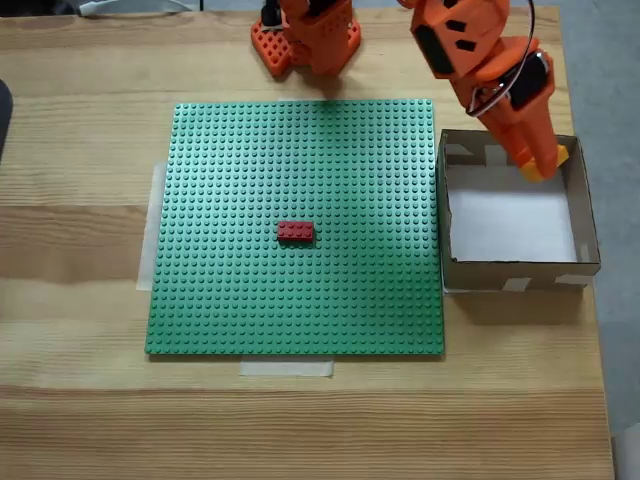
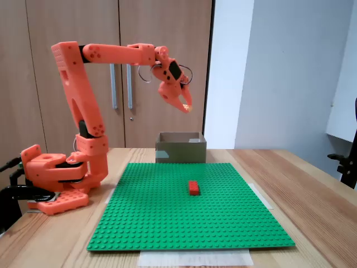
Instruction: Pick the yellow lego block and put it in the box.
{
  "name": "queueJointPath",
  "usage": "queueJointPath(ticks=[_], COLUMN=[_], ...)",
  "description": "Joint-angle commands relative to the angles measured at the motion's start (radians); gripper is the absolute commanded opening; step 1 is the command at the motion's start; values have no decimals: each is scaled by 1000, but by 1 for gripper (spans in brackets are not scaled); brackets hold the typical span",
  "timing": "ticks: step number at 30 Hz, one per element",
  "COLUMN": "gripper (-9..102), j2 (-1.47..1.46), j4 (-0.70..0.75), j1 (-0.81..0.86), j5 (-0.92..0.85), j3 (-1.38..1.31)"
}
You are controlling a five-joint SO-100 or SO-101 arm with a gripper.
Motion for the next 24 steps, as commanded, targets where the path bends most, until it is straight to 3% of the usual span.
queueJointPath(ticks=[1, 15, 24], gripper=[-1, -1, -1], j2=[-29, -414, -557], j4=[-17, 236, 295], j1=[-37, -48, -15], j5=[-5, 25, 25], j3=[-12, -377, -454])
